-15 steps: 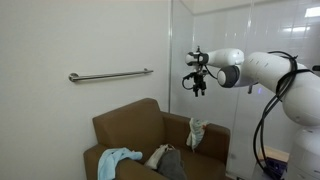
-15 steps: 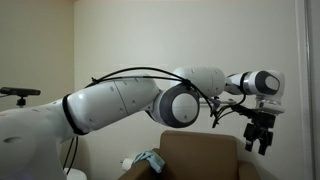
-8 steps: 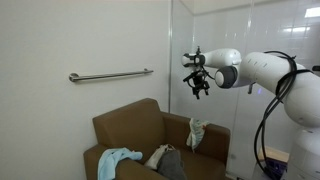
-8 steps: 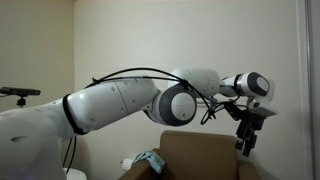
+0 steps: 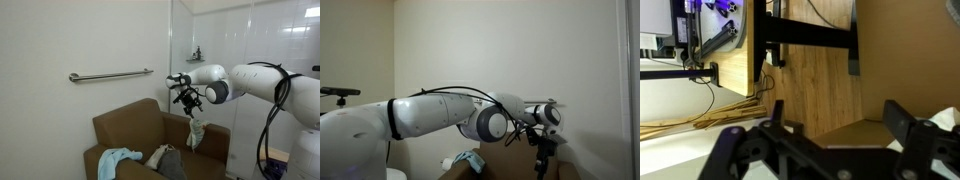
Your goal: Pick up all the clothes and place them on the sofa arm
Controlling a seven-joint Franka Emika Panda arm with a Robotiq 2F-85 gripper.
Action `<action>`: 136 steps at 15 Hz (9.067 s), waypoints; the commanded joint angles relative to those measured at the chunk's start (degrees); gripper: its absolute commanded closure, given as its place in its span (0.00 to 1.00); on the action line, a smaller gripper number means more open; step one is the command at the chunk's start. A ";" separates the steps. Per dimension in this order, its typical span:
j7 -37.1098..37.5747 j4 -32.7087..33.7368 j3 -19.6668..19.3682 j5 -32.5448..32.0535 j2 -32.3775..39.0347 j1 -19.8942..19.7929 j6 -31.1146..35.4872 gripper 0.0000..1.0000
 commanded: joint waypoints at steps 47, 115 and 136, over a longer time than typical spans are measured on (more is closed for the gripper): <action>-5.90 -48.85 2.18 -5.11 1.67 22.01 75.82 1.00; 8.79 -60.62 -8.20 7.90 -49.52 10.87 71.49 1.00; 16.87 -33.14 -7.16 16.18 -30.01 -6.66 49.34 1.00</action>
